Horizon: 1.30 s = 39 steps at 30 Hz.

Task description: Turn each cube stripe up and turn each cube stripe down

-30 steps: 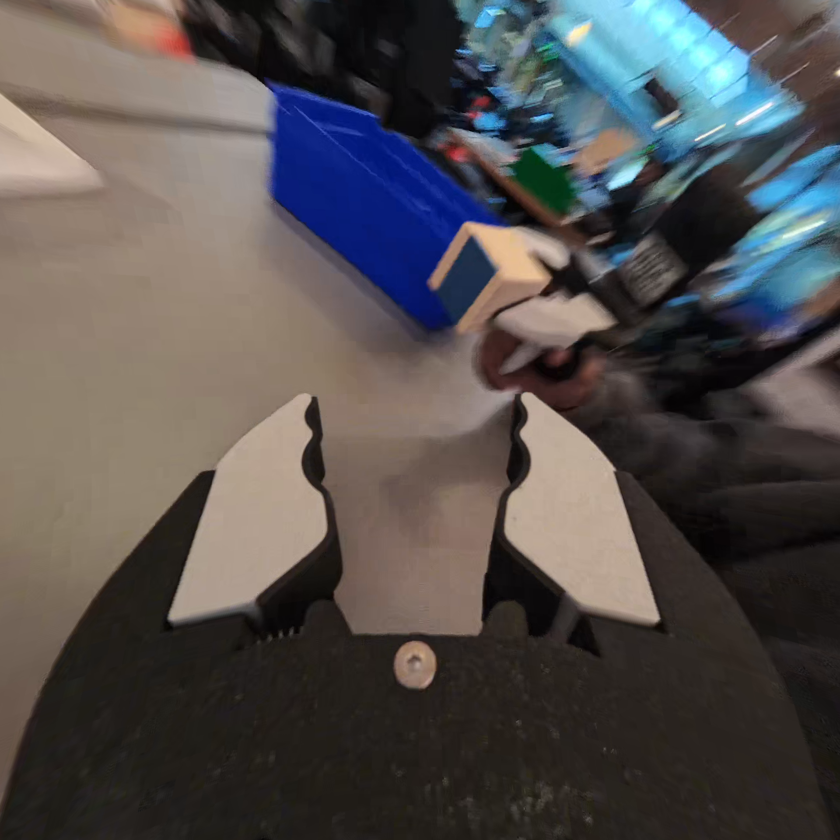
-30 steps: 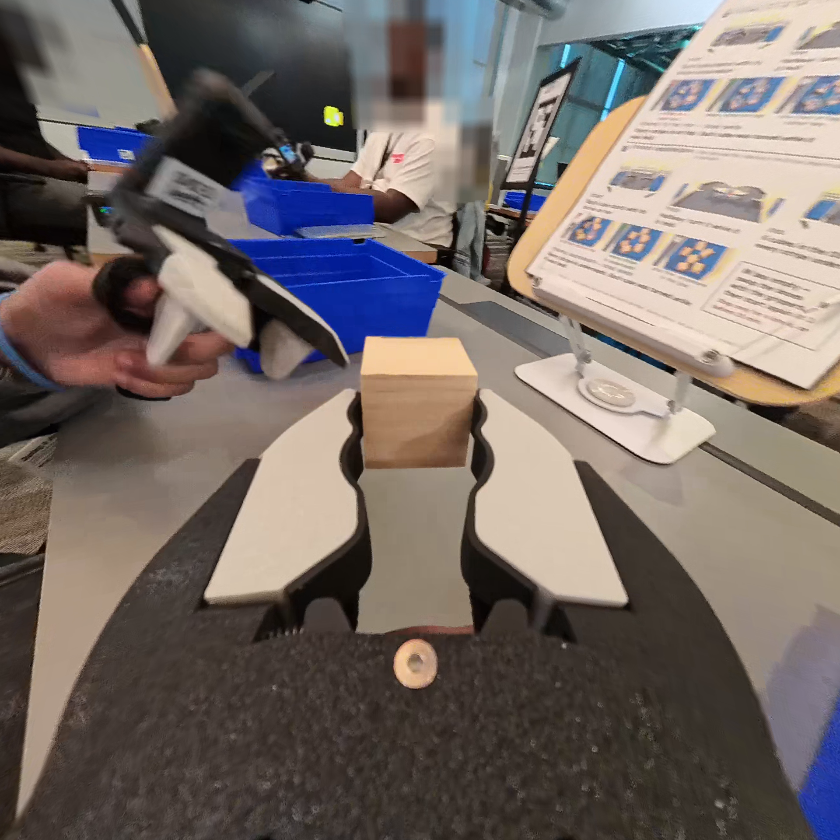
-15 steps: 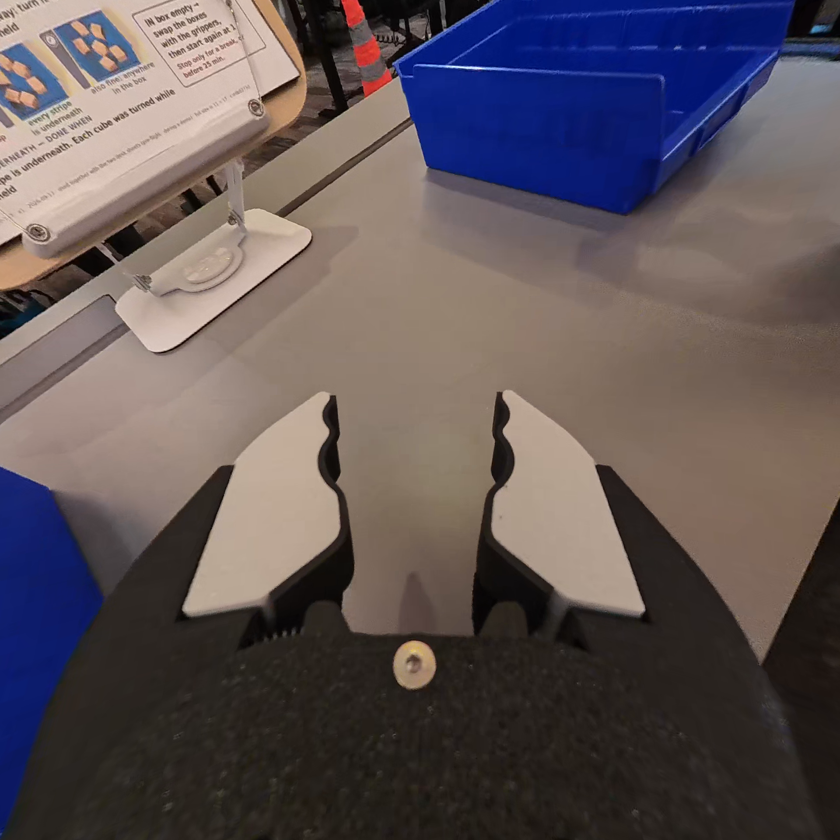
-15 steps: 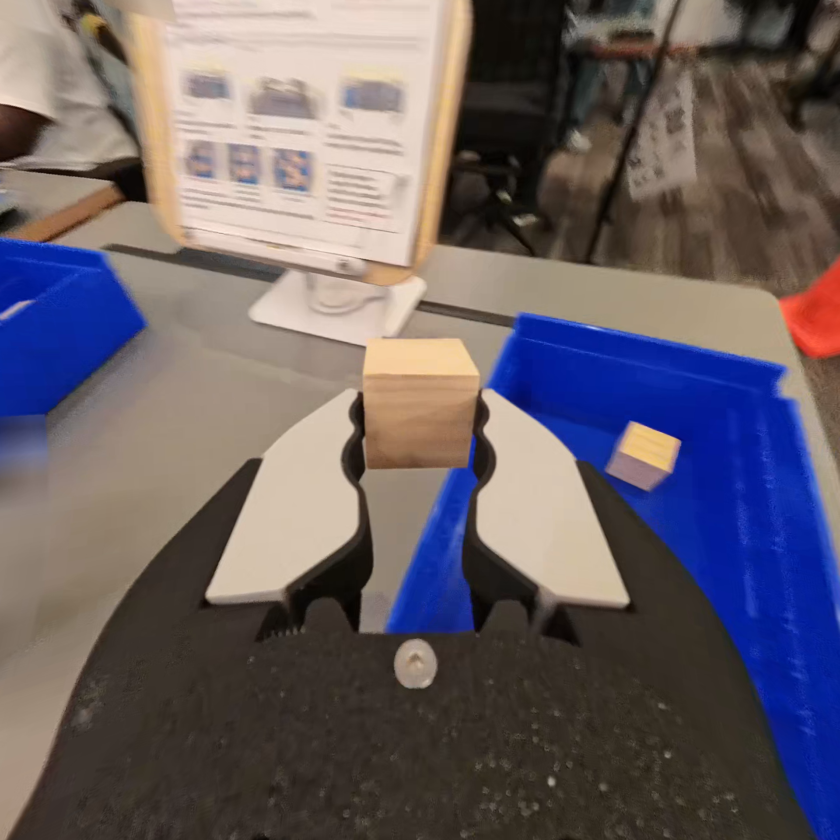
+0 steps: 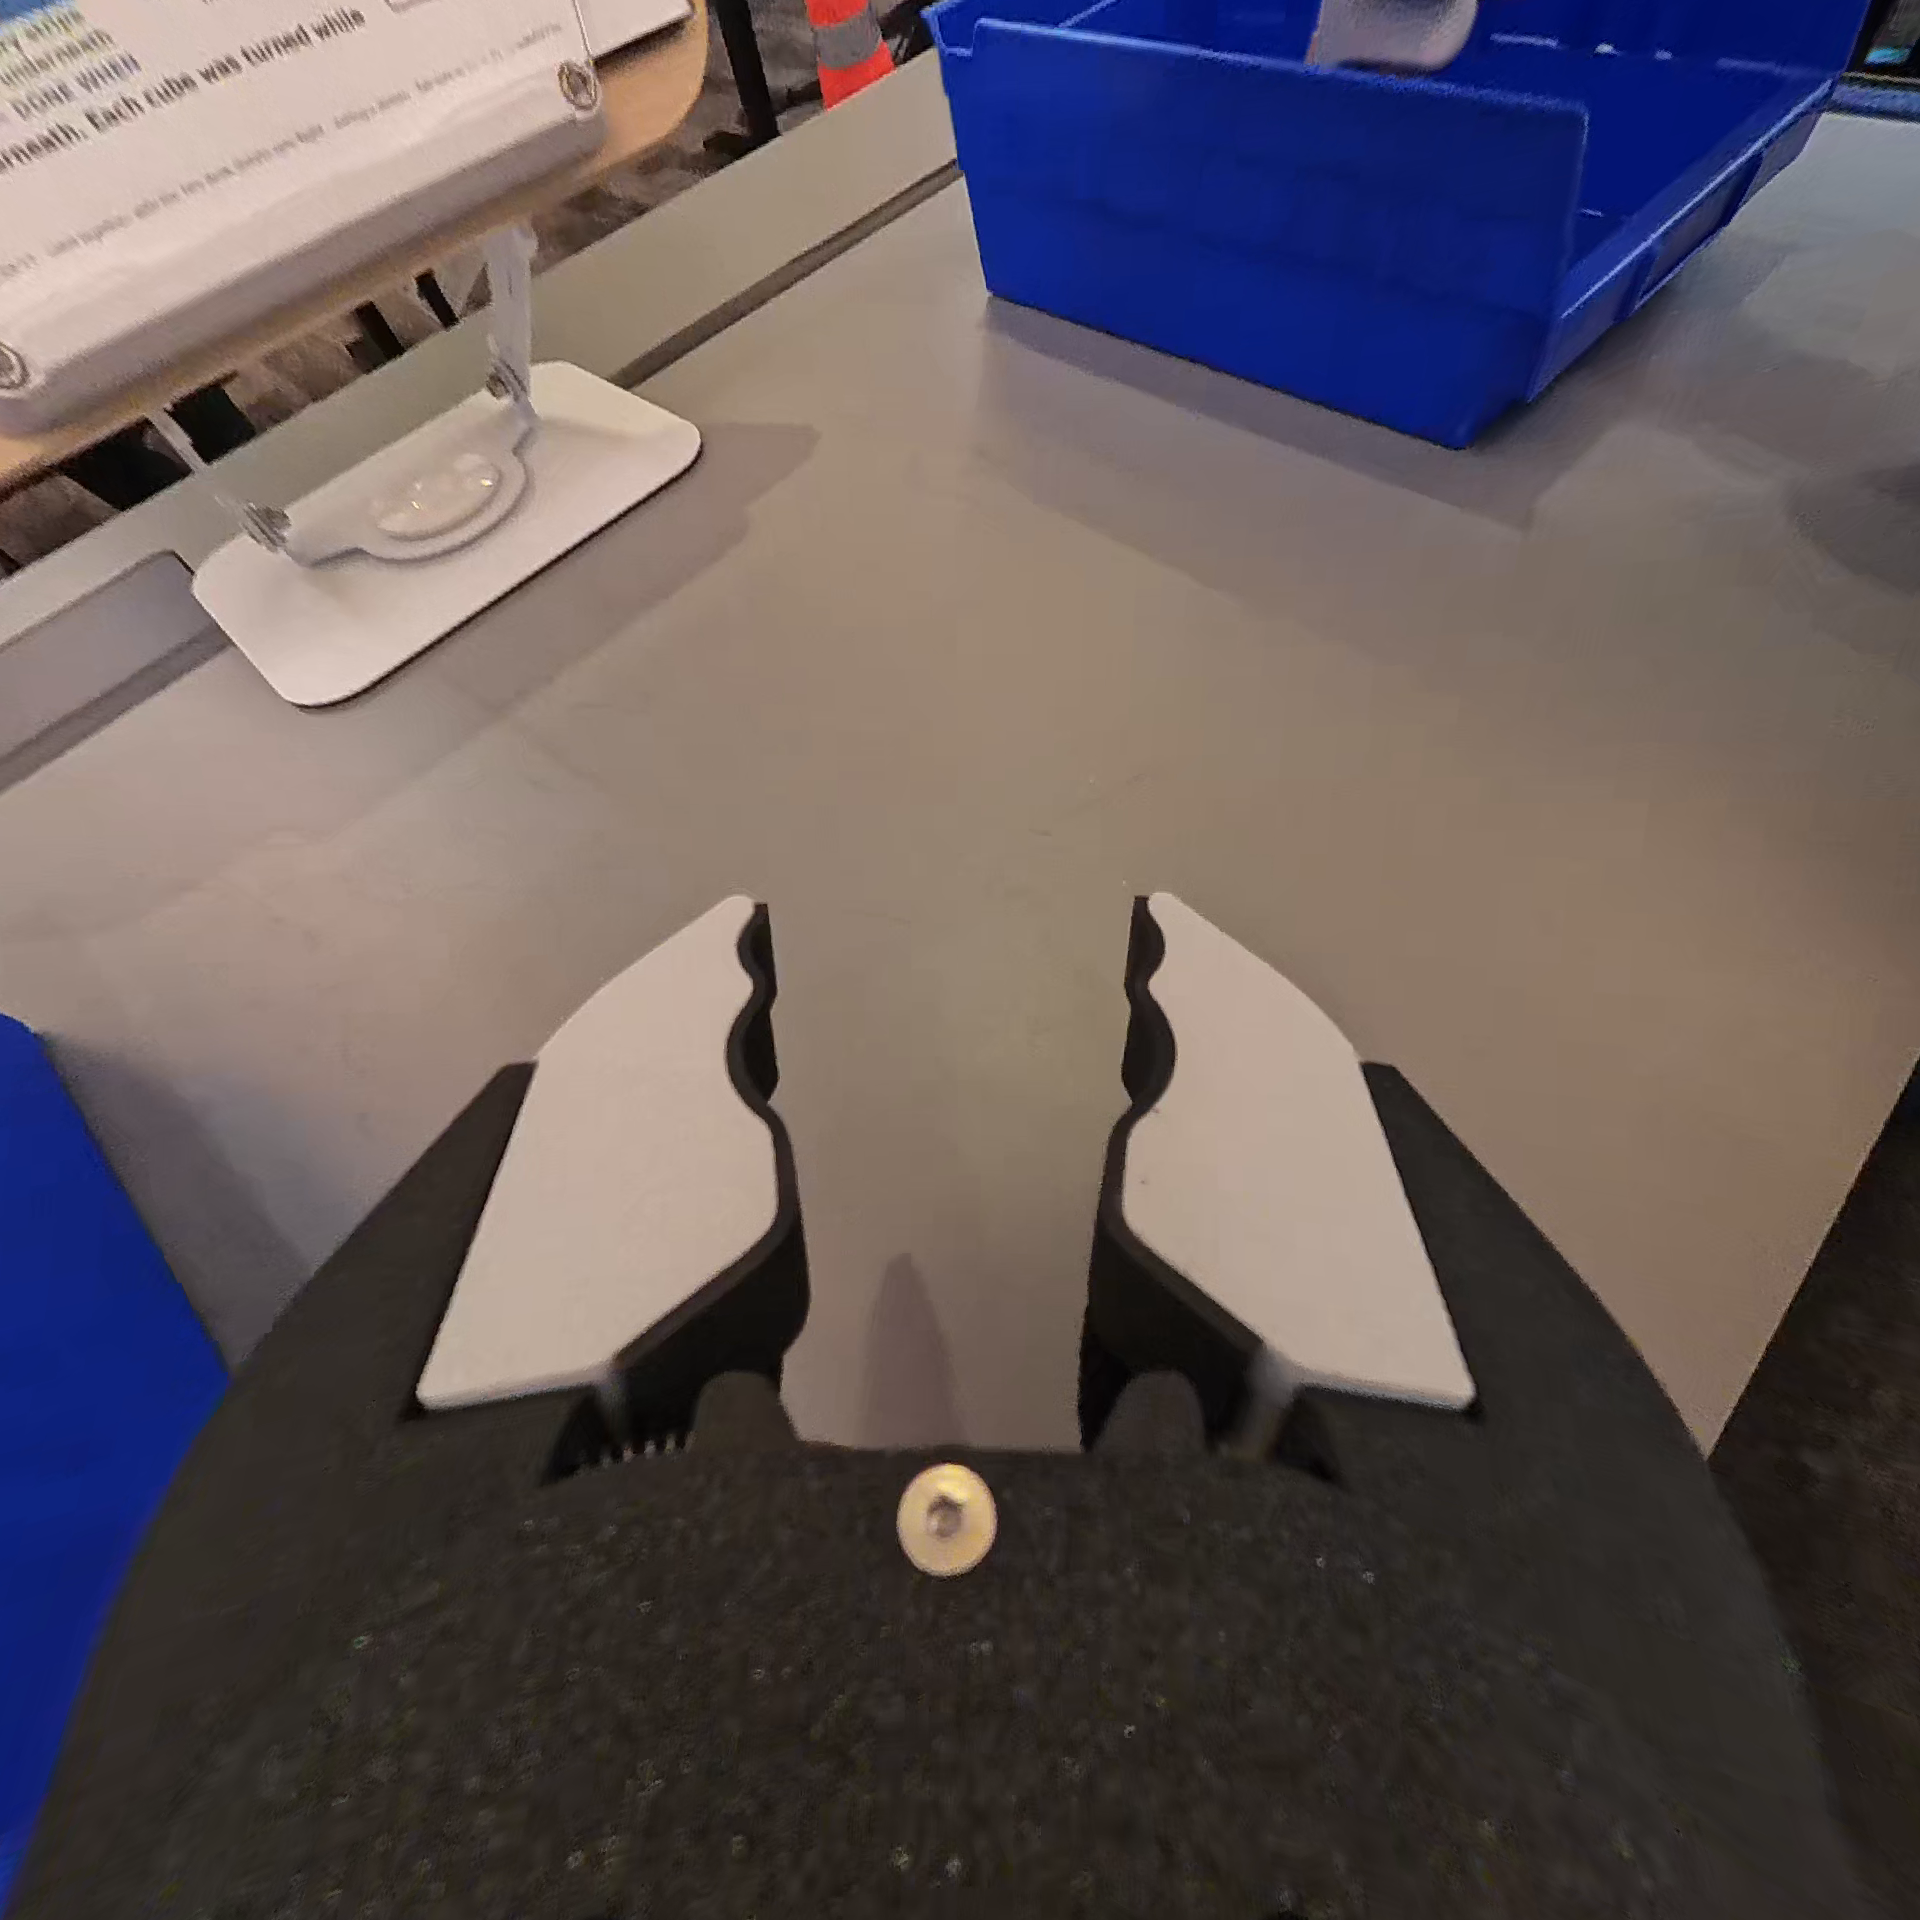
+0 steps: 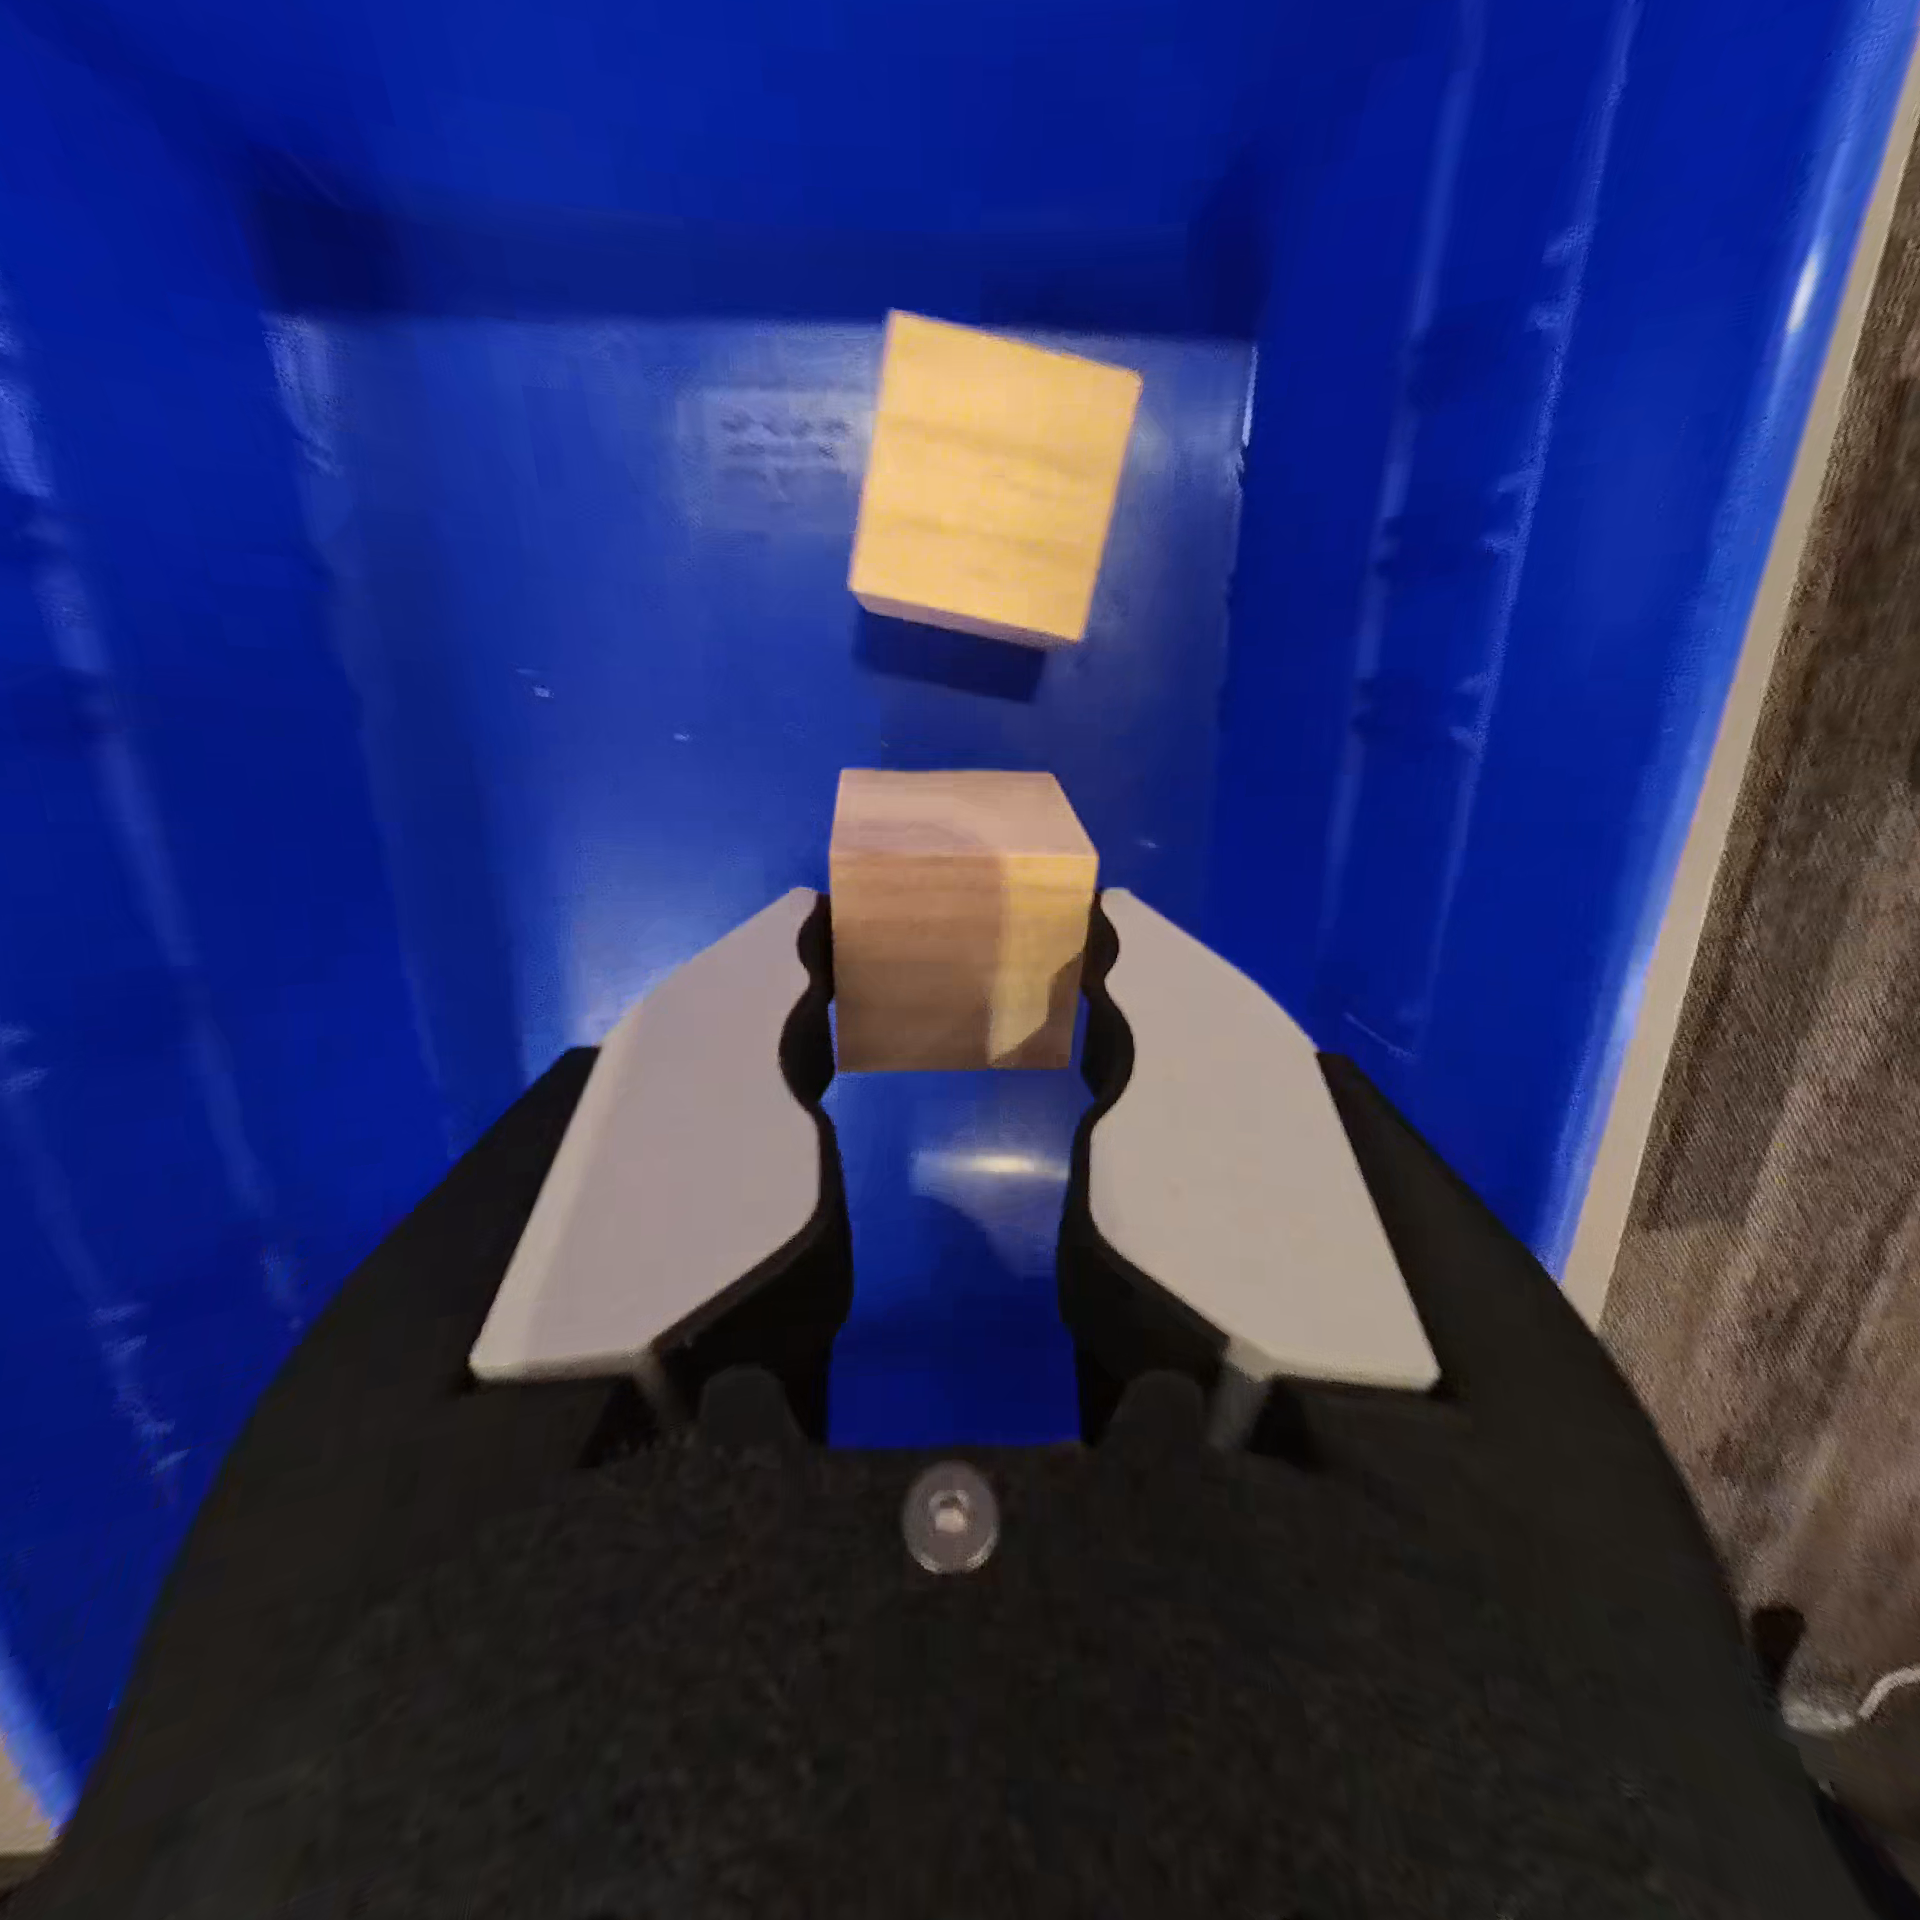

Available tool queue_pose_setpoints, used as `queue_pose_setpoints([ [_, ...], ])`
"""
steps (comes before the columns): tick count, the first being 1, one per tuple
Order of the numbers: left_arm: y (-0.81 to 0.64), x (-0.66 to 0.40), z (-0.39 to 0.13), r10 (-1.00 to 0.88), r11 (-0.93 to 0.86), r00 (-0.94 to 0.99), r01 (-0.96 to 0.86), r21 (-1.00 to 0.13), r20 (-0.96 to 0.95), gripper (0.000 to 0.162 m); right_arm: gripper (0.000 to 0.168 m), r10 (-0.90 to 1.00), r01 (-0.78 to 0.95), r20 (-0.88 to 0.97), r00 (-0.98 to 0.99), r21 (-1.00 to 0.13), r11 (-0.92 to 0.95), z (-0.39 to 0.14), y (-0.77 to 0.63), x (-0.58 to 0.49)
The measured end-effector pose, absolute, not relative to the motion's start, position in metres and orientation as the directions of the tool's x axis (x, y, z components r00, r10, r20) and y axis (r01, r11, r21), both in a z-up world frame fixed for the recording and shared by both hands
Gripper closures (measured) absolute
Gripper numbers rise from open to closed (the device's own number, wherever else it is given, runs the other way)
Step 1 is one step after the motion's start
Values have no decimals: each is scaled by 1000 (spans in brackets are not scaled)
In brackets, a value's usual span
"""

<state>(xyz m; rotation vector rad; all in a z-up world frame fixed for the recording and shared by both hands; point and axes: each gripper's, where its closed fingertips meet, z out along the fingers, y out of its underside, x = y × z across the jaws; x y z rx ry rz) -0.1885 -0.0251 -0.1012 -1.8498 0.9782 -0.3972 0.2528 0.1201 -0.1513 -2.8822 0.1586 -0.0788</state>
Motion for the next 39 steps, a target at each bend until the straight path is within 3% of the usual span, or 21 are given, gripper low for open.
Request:
queue_pose_setpoints([
  [10,-27,-186,-117,-786,-256,608,-484,-837,-111,95,123,-124,-115,43,991,-177,-977,-177,114,262],
  [12,-26,-186,-120,-788,-267,608,-485,-833,-102,95,103,-110,-94,64,992,-214,-972,-170,117,264],
  [14,-26,-187,-121,-788,-274,609,-483,-832,-94,95,94,-99,-72,77,992,-304,-950,-148,122,262],
  [17,-22,-190,-120,-775,-277,625,-476,-835,-99,95,96,-39,-2,53,998,-562,-827,-82,127,236],
  [20,-17,-195,-123,-758,-323,650,-448,-834,-56,96,97,297,96,-58,953,-873,-478,-6,114,138],
  [23,-14,-197,-124,-750,-373,661,-398,-838,21,95,105,610,-98,-145,779,-989,-110,36,60,37],
  [27,-11,-201,-124,-734,-400,677,-364,-841,57,93,109,738,-198,-173,652,-979,-55,0,7,-37],
  [29,-12,-202,-125,-738,-404,673,-368,-838,60,92,101,784,-157,-148,603,-985,-65,-30,-8,-67],
  [32,-13,-201,-126,-741,-403,668,-374,-835,58,93,103,802,-121,-153,577,-987,-101,-63,-20,-89],
  [39,-13,-225,-89,-699,-398,715,-353,-847,31,96,110,811,-16,-137,568,-988,-156,-83,-26,-106],
])
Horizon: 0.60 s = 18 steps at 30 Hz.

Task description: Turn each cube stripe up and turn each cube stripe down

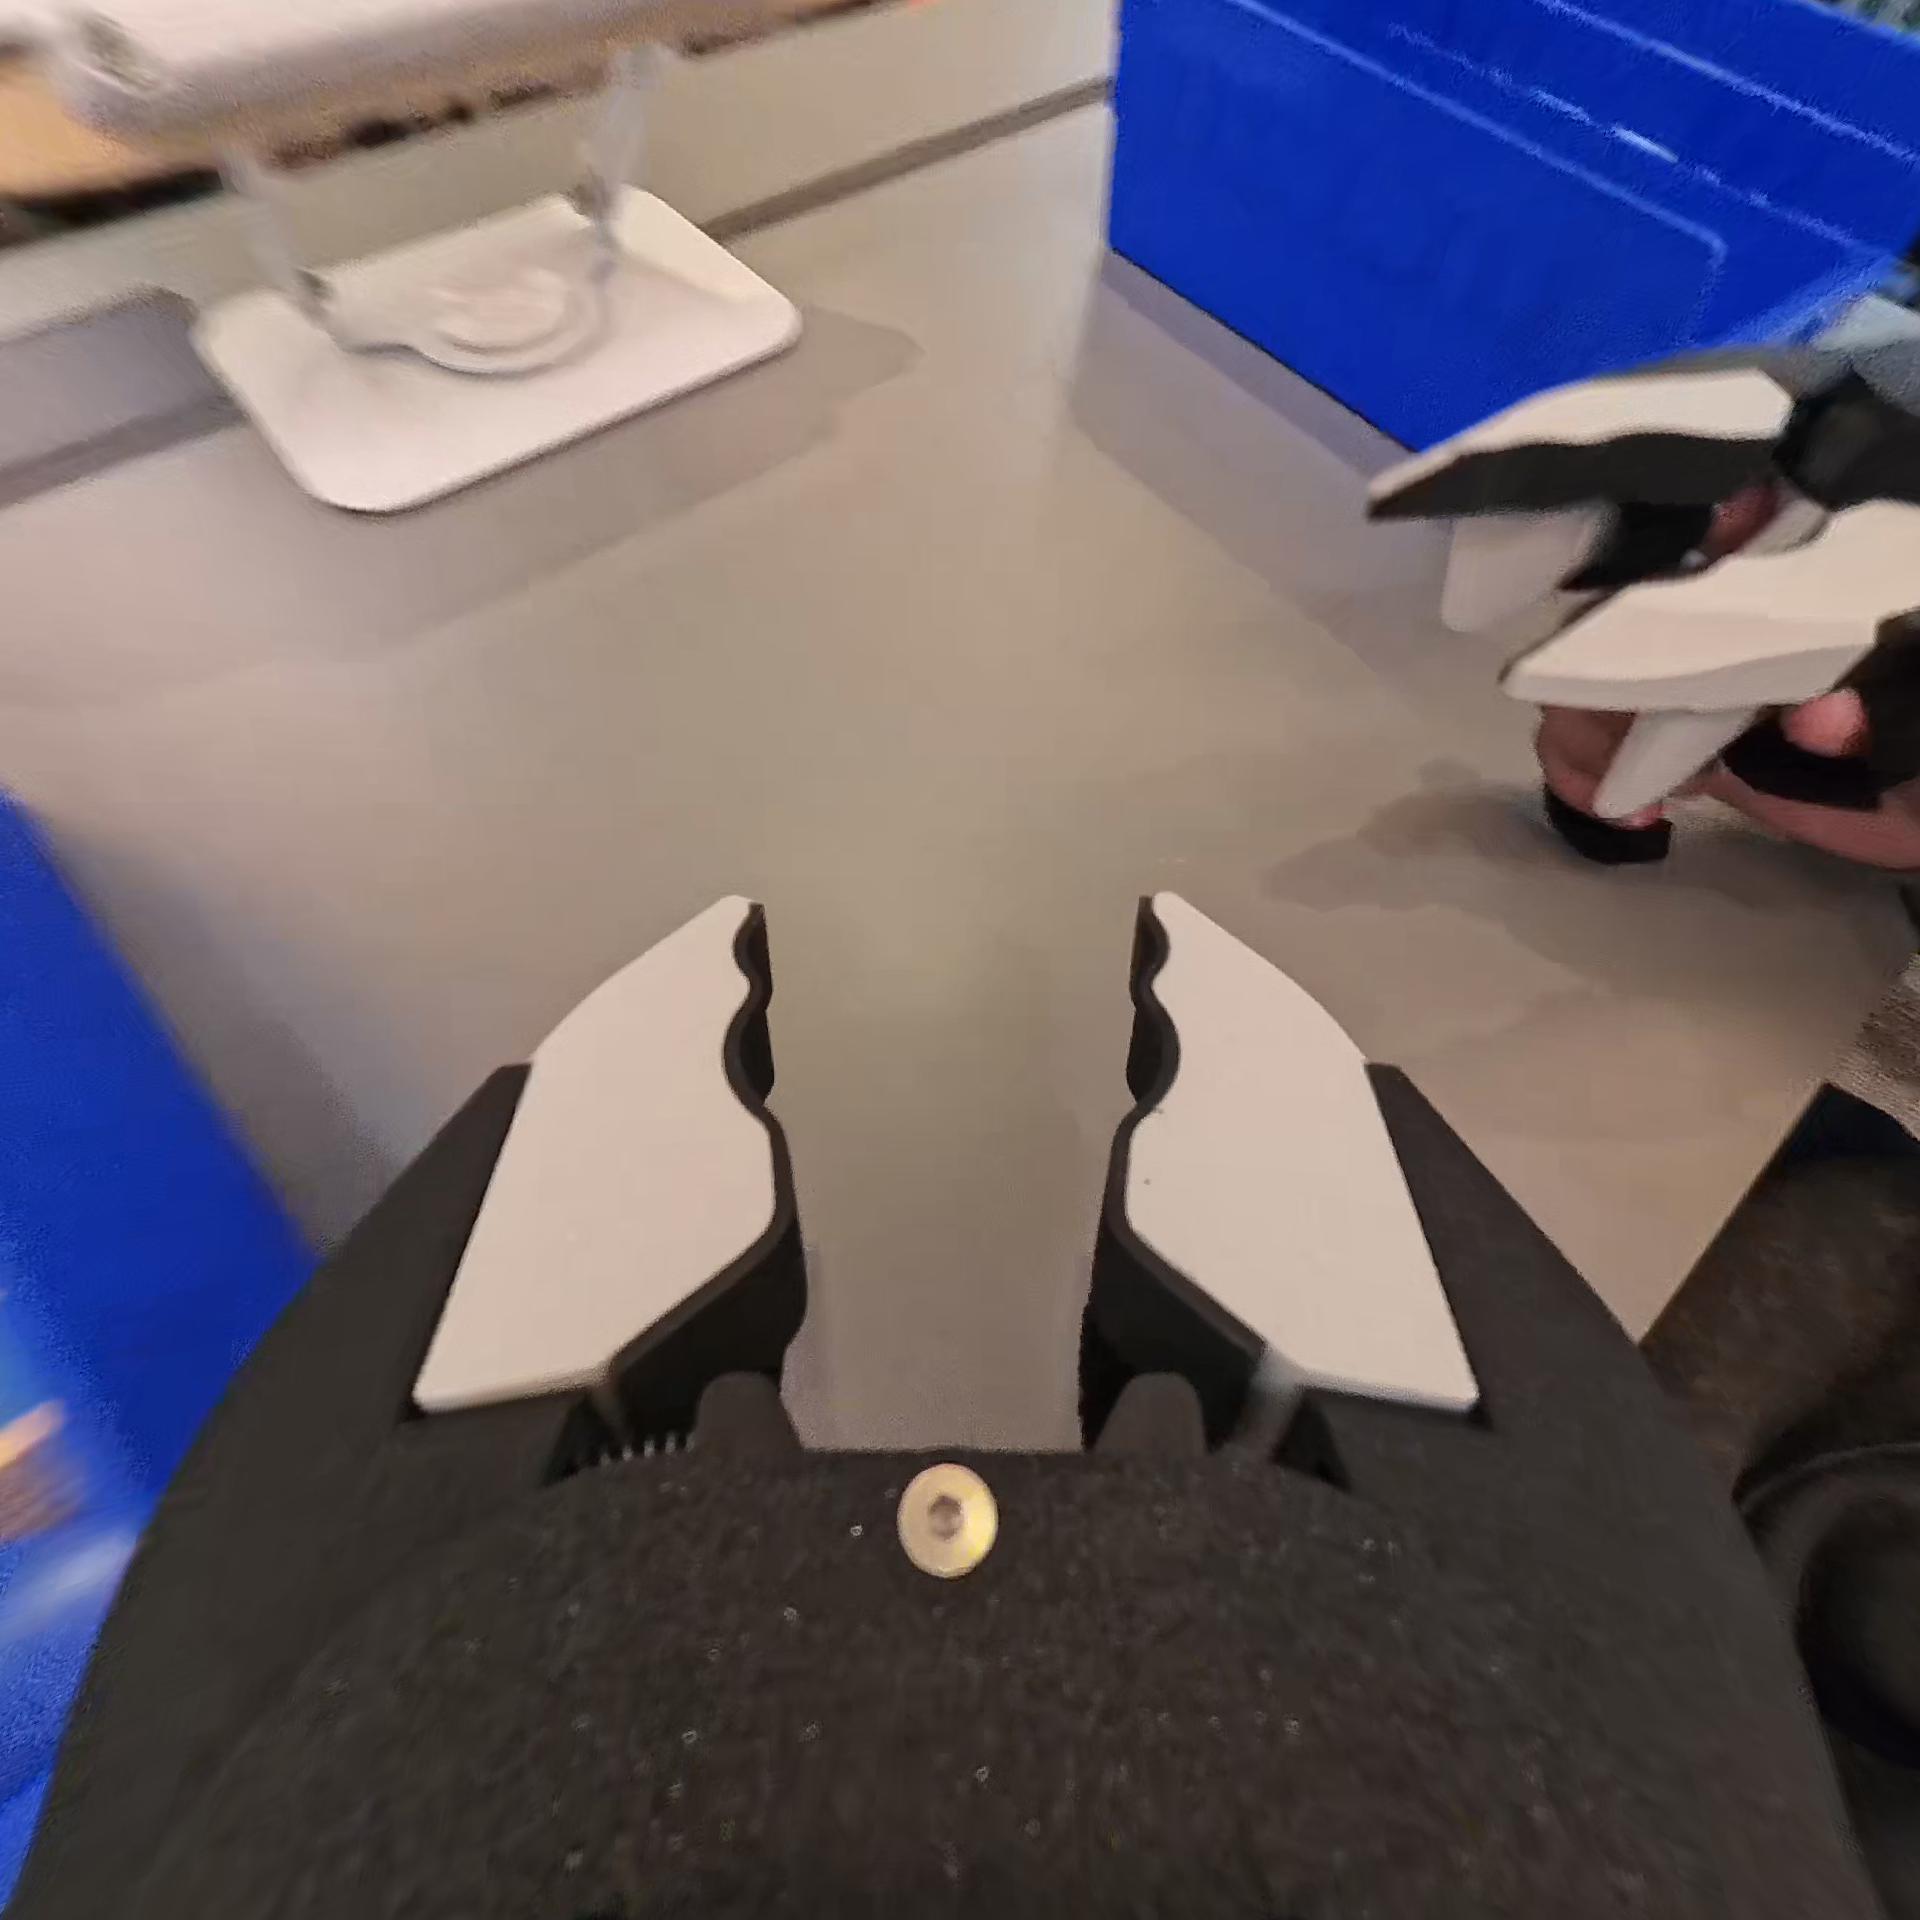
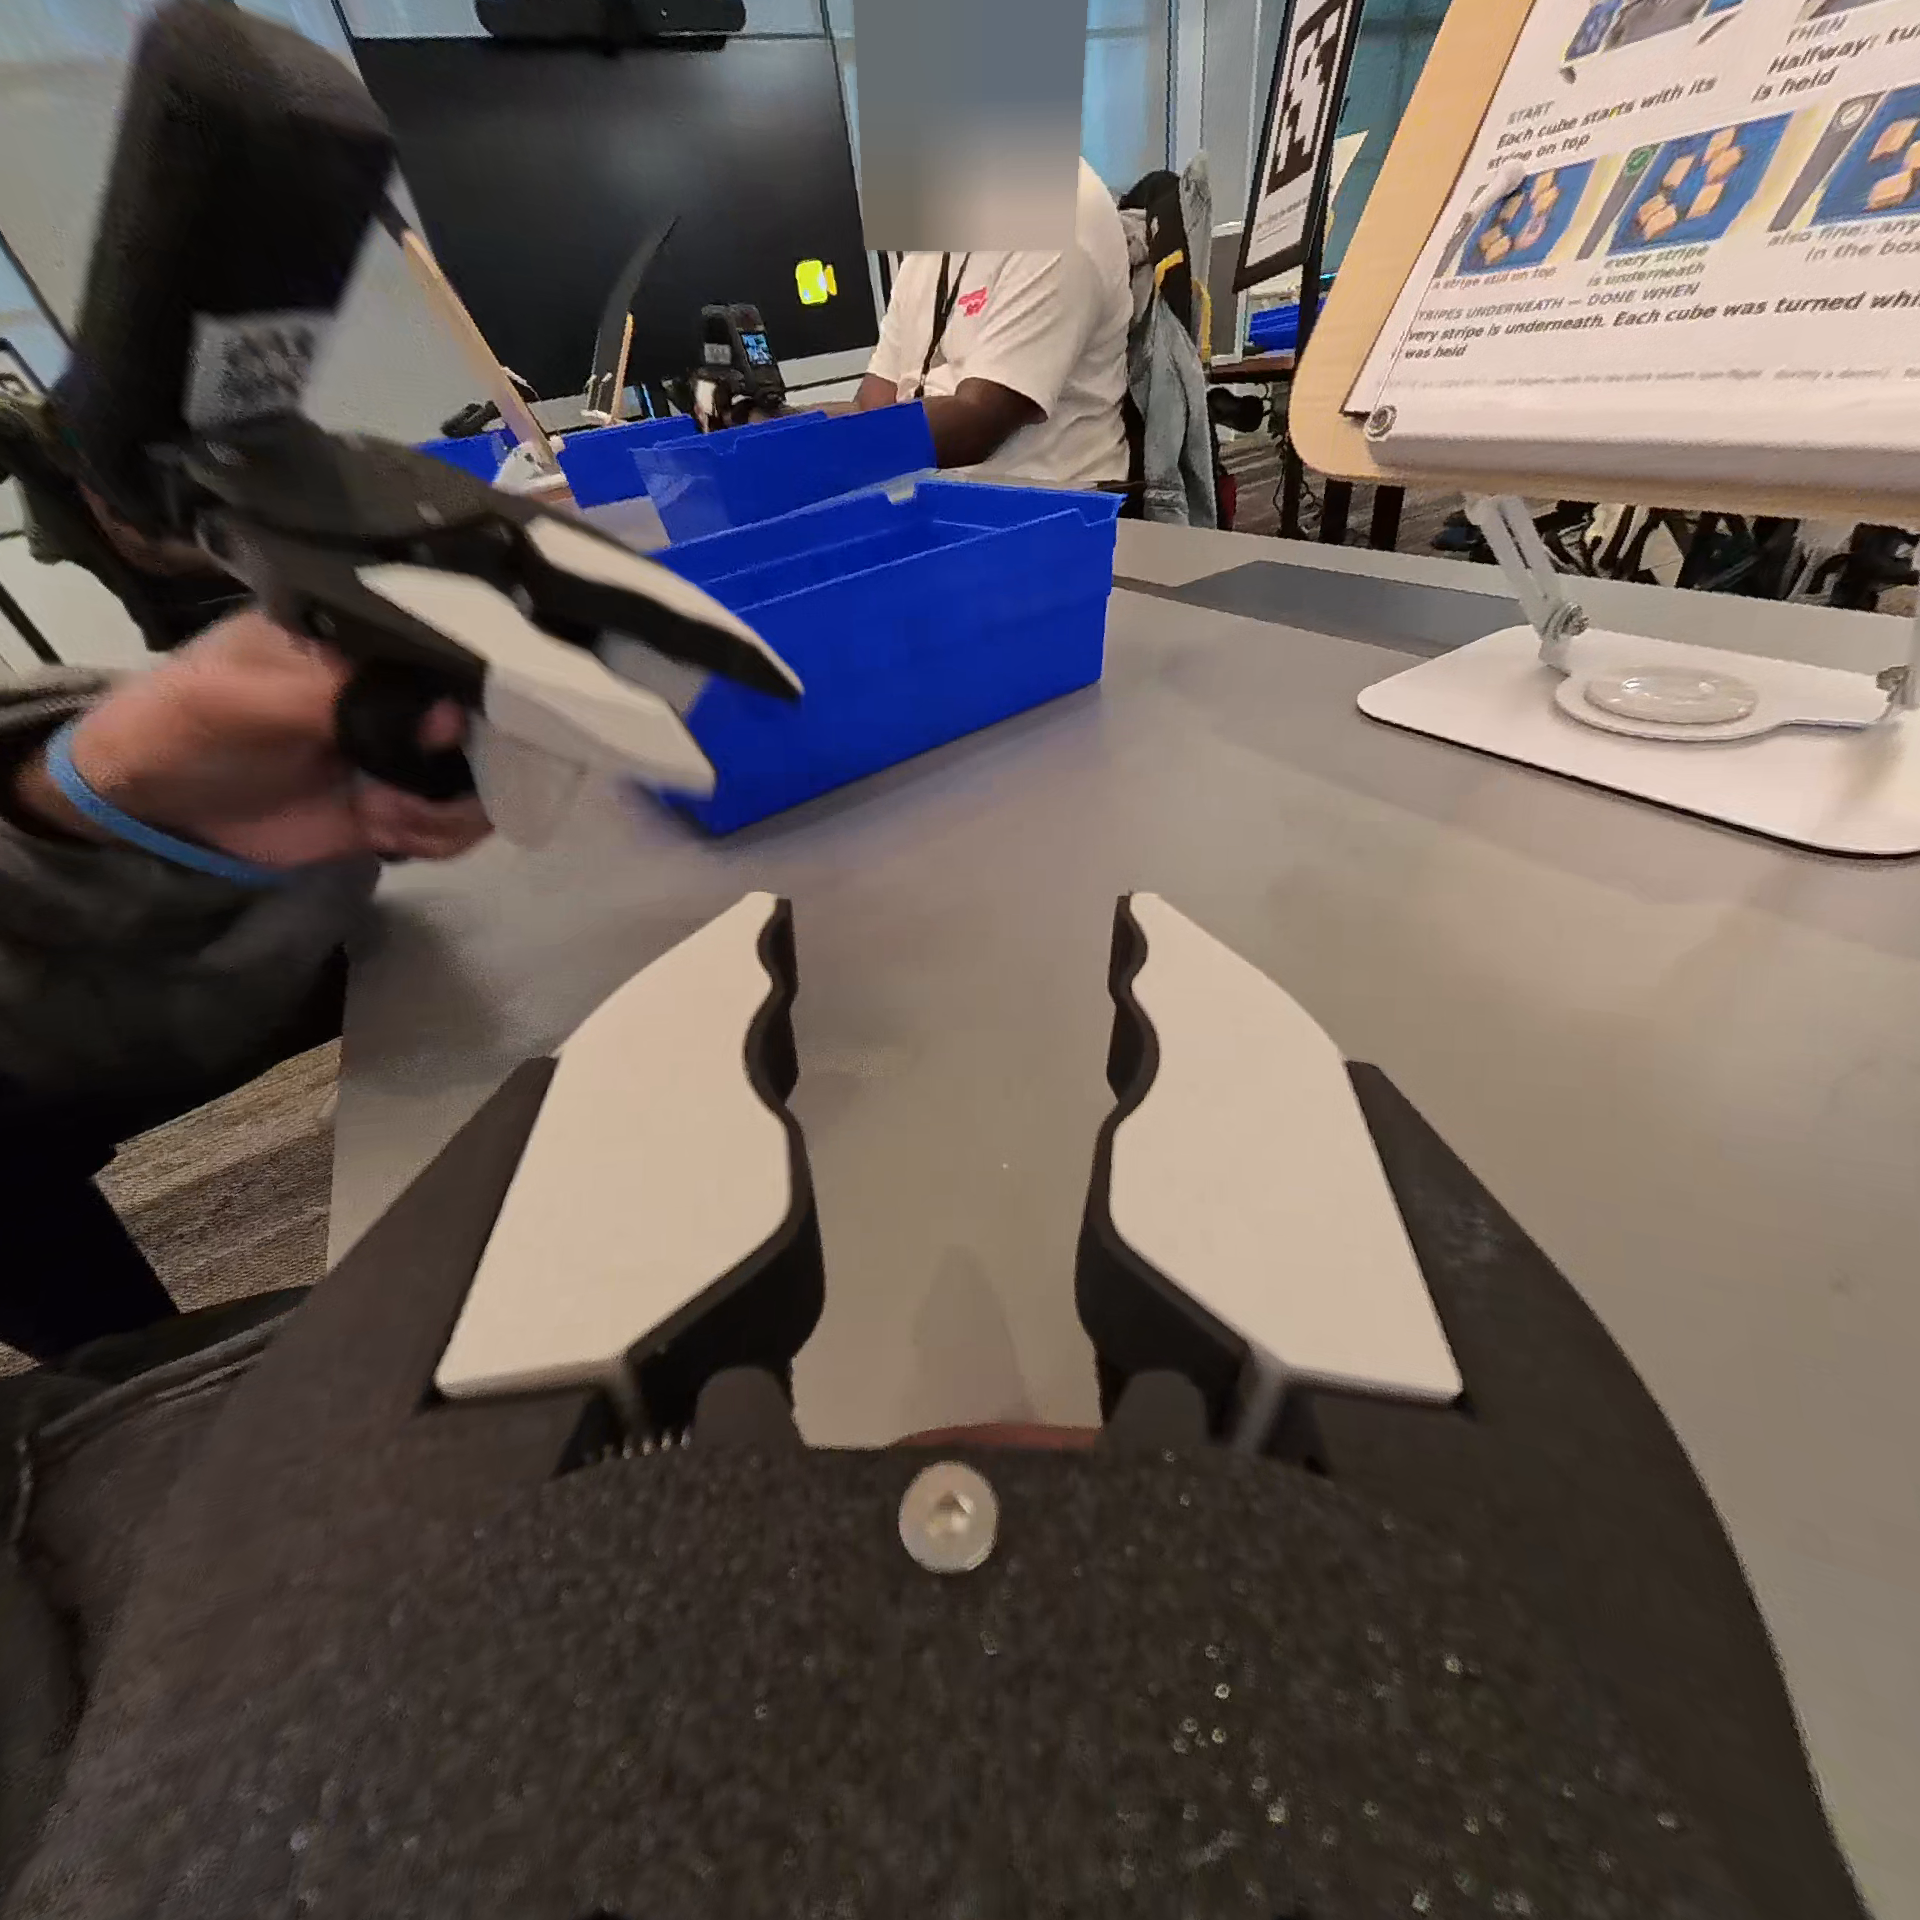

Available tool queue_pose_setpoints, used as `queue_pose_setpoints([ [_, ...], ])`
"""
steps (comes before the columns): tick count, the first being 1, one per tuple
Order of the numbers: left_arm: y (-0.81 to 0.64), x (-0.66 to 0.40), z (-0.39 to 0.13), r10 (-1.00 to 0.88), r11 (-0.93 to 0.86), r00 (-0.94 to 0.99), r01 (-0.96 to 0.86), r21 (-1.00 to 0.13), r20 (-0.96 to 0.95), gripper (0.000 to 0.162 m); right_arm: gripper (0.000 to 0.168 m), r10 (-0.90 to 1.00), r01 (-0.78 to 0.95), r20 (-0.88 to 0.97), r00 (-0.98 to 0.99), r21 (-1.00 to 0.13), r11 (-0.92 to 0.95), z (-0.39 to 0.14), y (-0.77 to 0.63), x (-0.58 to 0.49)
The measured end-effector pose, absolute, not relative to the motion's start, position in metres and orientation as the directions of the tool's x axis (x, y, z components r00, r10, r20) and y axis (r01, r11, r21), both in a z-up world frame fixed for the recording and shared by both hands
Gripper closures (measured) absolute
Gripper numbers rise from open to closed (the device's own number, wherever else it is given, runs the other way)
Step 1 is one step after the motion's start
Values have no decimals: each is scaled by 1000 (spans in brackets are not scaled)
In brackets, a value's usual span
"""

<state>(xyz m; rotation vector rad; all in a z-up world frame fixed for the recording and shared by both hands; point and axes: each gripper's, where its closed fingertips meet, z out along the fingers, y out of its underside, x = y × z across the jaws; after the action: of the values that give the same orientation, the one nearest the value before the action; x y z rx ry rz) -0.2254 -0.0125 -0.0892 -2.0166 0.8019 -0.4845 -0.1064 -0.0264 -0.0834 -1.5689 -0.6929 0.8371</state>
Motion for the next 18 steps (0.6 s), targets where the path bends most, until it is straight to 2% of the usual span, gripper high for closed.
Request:
queue_pose_setpoints([
  [3,-1,-290,-64,-577,-492,816,-384,-781,-38,95,114,811,-13,-139,569,-987,-160,-82,-28,-105],
  [6,15,-353,-52,-448,-613,892,-258,-747,60,97,114,814,-14,-147,562,-986,-169,-81,-30,-105],
  [10,48,-423,-83,-259,-746,965,-168,-645,49,98,115,822,3,-151,550,-983,-183,-83,-32,-107],
  [13,55,-431,-120,-219,-861,971,-147,-487,93,98,115,821,3,-156,549,-982,-188,-82,-34,-105],
  [18,69,-428,-146,-130,-914,991,-102,-393,45,102,115,826,-41,-223,517,-971,-236,-79,-37,-105],
])
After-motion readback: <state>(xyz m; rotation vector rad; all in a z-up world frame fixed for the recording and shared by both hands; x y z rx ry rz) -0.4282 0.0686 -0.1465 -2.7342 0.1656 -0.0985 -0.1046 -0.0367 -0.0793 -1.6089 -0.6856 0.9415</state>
